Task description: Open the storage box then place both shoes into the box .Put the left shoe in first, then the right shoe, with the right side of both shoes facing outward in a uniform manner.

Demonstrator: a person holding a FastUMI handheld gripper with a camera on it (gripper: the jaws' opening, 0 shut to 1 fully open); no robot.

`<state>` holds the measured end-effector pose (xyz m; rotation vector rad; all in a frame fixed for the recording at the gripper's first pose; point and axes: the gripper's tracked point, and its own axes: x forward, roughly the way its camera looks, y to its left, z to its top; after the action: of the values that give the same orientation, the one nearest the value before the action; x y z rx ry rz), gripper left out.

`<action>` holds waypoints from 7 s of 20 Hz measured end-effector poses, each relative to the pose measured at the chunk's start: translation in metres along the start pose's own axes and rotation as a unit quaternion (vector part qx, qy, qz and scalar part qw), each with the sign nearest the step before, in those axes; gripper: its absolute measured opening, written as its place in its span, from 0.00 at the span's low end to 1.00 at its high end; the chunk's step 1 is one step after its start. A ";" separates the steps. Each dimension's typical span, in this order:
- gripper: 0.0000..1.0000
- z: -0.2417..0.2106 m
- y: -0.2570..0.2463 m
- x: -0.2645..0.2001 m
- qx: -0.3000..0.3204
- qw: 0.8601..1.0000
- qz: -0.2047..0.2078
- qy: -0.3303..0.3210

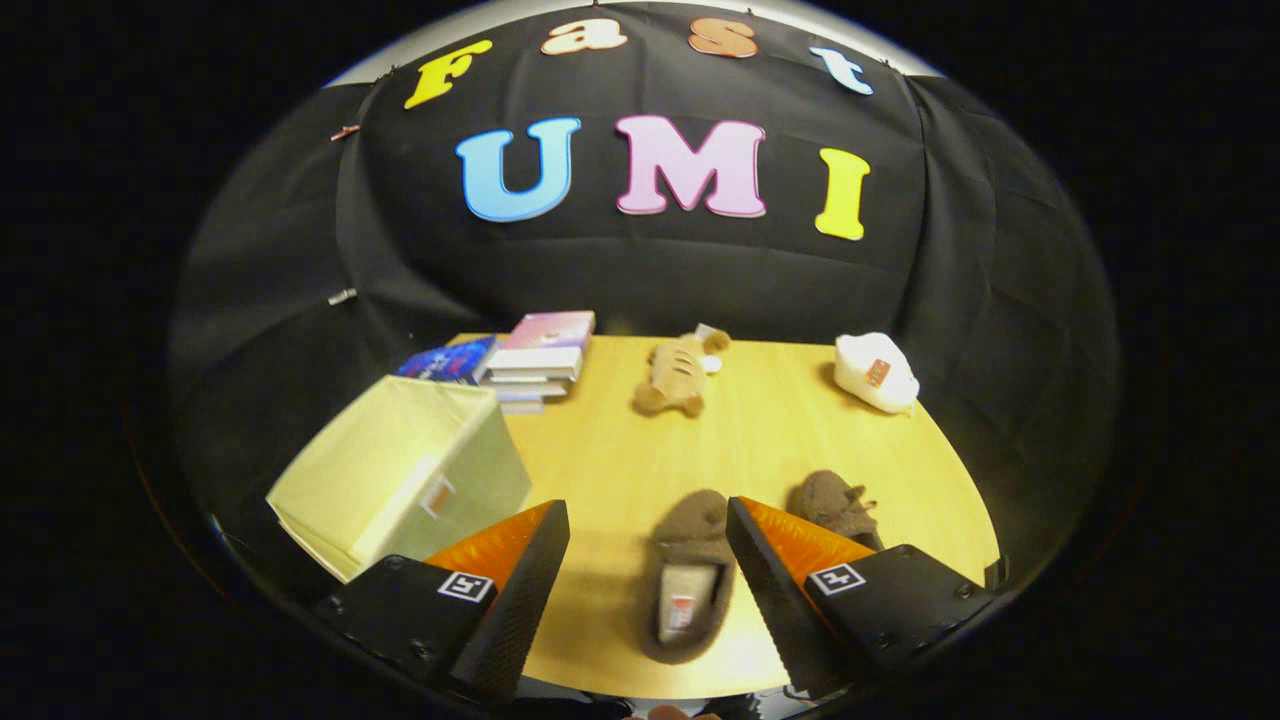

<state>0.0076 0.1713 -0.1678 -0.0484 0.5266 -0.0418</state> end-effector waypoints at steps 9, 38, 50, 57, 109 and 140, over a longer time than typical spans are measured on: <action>0.99 -0.086 -0.065 0.061 -0.009 0.995 -0.059 0.083; 0.07 0.009 -0.036 0.065 0.136 0.985 -0.006 0.105; 0.07 0.117 0.127 0.032 0.181 0.971 0.140 0.069; 0.07 0.103 0.221 0.051 0.174 0.963 0.175 0.109; 0.99 -0.029 -0.105 -0.011 0.038 0.991 0.005 0.124; 0.07 -0.116 -0.214 0.097 0.132 0.966 -0.035 0.219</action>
<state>0.0270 -0.0518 -0.3044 0.2075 0.9575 -0.1951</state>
